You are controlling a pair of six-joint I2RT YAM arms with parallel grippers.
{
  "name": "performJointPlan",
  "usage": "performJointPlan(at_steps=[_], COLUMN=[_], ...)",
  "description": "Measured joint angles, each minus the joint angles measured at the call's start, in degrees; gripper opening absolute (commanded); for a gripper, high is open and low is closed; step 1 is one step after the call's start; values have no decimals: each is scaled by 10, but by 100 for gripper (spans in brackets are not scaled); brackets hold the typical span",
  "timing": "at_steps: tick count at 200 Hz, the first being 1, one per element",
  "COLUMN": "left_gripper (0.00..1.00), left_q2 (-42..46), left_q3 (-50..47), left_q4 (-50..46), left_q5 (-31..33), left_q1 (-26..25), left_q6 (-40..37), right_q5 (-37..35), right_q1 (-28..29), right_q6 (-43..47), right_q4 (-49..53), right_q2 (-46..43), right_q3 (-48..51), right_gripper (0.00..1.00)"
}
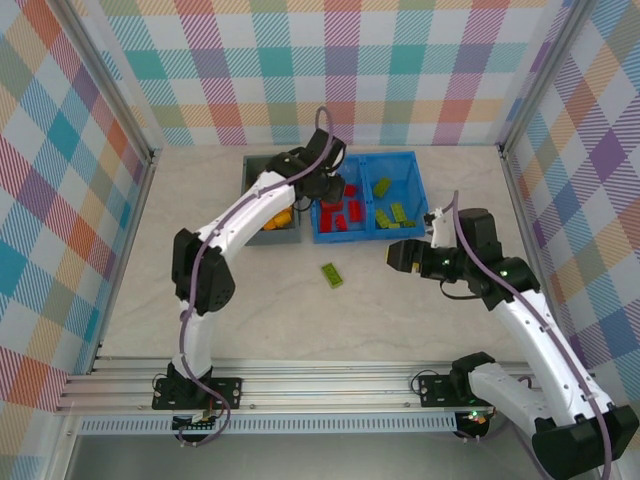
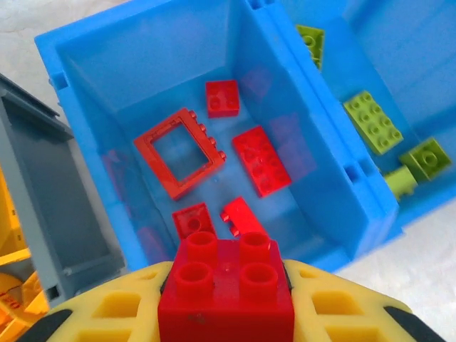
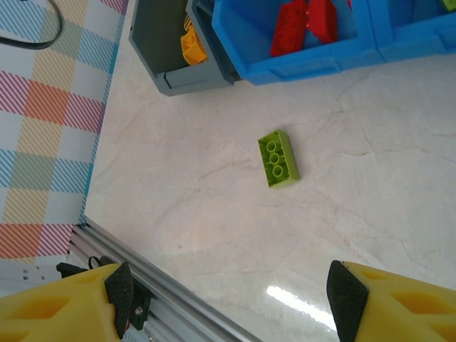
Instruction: Sort the legos into containers by color
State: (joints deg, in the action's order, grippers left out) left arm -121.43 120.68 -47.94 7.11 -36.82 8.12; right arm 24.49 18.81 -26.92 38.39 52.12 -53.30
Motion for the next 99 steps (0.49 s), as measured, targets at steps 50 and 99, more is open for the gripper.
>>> performJointPlan(at_steps=[50, 99], left_gripper=[21, 22], left_q2=[-141, -170], left_q3=[92, 93], left_q4=[-46, -39], left_q5=[-7, -56], left_q1=[0, 0], left_q6=[72, 135], right_q5=[-5, -11], right_q1=[18, 22], right_q6=[0, 0], right_q4=[-33, -33], right_q2=[2, 2], right_q3=[10, 21], right_gripper=[74, 74])
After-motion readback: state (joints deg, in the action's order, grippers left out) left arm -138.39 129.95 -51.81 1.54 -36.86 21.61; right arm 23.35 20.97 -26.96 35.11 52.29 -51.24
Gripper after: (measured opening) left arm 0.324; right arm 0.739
